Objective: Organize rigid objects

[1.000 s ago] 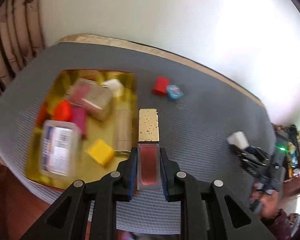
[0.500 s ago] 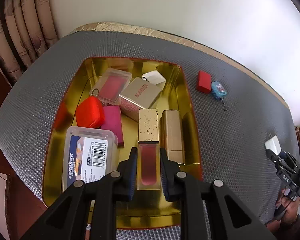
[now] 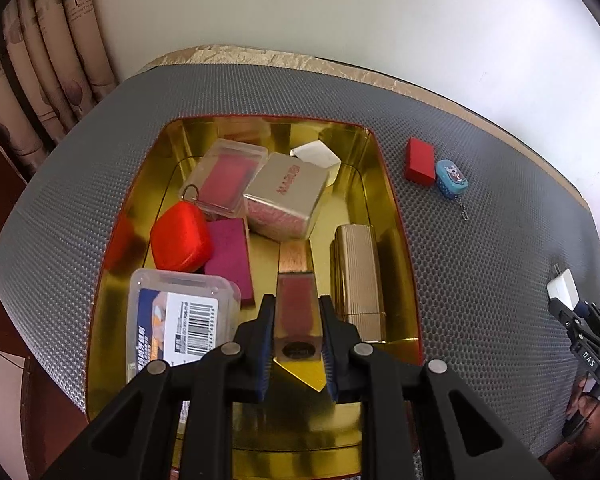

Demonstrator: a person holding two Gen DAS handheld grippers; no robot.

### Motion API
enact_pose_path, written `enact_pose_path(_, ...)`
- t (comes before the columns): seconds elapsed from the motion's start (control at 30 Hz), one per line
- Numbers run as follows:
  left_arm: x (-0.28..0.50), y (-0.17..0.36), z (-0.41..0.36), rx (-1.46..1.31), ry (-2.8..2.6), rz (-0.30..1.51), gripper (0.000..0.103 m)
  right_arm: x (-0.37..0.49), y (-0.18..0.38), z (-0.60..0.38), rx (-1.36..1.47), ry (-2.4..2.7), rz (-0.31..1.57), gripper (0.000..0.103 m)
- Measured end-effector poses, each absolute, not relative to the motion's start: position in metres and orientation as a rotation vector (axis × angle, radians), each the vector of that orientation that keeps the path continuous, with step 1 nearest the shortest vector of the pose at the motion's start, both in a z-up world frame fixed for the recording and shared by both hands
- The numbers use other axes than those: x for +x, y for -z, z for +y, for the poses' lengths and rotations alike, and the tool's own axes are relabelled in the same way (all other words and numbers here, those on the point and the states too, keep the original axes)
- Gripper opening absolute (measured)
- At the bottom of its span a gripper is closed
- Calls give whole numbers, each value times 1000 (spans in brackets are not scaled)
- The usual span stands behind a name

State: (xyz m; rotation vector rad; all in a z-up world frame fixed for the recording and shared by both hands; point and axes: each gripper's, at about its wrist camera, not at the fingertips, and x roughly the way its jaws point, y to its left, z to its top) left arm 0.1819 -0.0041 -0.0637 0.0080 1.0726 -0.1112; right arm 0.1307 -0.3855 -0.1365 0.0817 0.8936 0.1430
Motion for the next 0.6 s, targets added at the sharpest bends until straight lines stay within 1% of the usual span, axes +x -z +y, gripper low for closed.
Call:
enact_pose_path(0.37,169,43,-1,20,81,999,21,131,136,-383,80,-143,894,48)
enact_pose_path(0.6,141,36,21,-98,46,999,21,130,135,-382,86,-146,892,49)
